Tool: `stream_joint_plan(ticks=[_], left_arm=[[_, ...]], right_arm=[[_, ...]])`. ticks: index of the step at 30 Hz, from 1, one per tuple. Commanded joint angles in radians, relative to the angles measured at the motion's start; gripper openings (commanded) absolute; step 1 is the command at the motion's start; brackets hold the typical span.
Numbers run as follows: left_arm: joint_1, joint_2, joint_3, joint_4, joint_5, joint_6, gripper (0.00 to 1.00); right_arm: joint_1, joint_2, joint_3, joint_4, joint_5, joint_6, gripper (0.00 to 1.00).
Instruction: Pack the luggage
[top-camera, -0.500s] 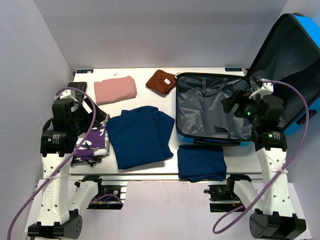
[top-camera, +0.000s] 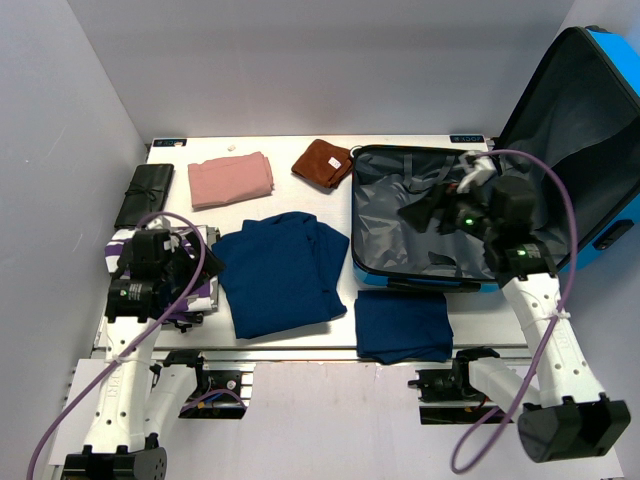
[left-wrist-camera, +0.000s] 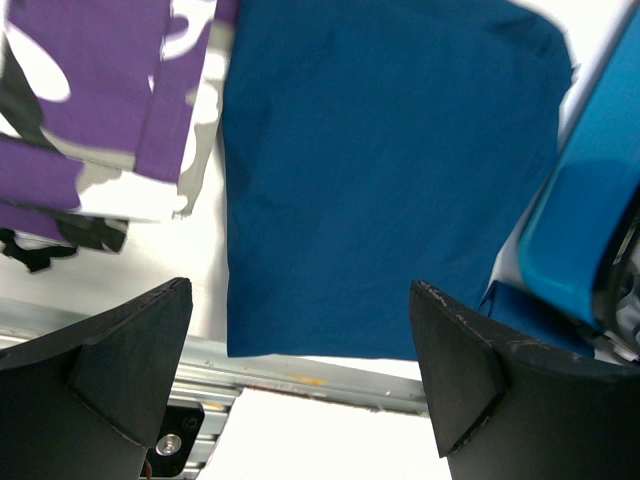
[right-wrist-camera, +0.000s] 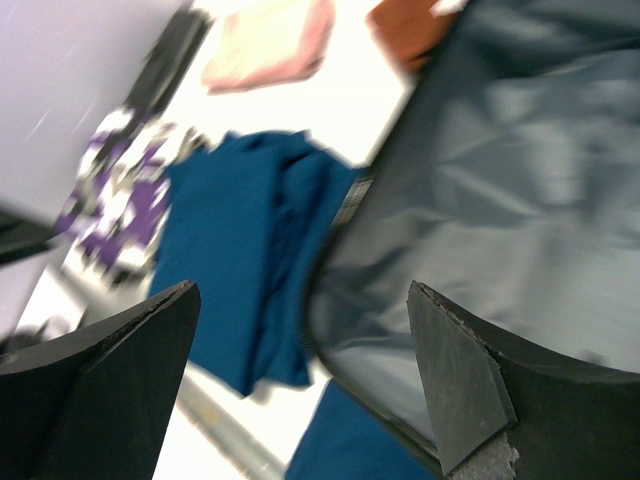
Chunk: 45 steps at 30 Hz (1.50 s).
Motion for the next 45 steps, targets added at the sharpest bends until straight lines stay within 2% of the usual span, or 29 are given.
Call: stream_joint_plan(ticks=[1, 6, 7, 9, 10, 15, 16, 17, 24, 26, 34, 45], left_arm=[[0.004, -0.043, -0.079, 0.041, 0.063, -0.028, 0.98], [0.004, -0.066, -0.186, 0.068, 0.095, -0.042, 0.98], [0.004, -0.068, -0.199, 0.071, 0.096, -0.043, 0.98], [0.004, -0.080, -0.223, 0.098, 0.124, -0.052, 0.98], [0.004, -0.087, -0.242, 0.113, 0.151, -0.054, 0.98], [0.004, -0.095, -0.294, 0.140, 0.138, -0.118, 0.98], [0.004, -0.091, -0.315, 0.144, 0.139, -0.128, 0.98], [0.004, -0.088, -0.326, 0.146, 0.138, -0.156, 0.98], [-0.005, -0.034, -0.411, 0.247, 0.104, -0.221, 0.98], [-0.005, -0.019, -0.446, 0.296, 0.118, -0.221, 0.98], [-0.005, 0.054, -0.541, 0.442, 0.156, -0.226, 0.98], [-0.005, 0.195, -0.590, 0.632, 0.158, -0.206, 0.98]], right_arm=[[0.140, 0.014, 0.062, 0.052, -0.003, 0.021, 0.89], [0.450, 0.192, 0.102, 0.037, 0.112, 0.009, 0.89], [0.558, 0.227, 0.116, 0.024, 0.155, 0.005, 0.89], [0.624, 0.332, 0.174, 0.006, 0.205, -0.002, 0.89], [0.697, 0.393, 0.192, -0.022, 0.271, -0.007, 0.89], [0.831, 0.559, 0.298, -0.102, 0.481, 0.047, 0.89], [0.846, 0.605, 0.303, -0.112, 0.579, 0.083, 0.89], [0.871, 0.625, 0.305, -0.114, 0.613, 0.105, 0.89], [0.891, 0.751, 0.279, -0.072, 0.857, 0.255, 0.89], [0.885, 0.771, 0.271, -0.062, 0.881, 0.262, 0.89], [0.883, 0.872, 0.231, 0.045, 0.829, 0.266, 0.89], [0.879, 0.990, 0.231, 0.052, 0.799, 0.289, 0.89]])
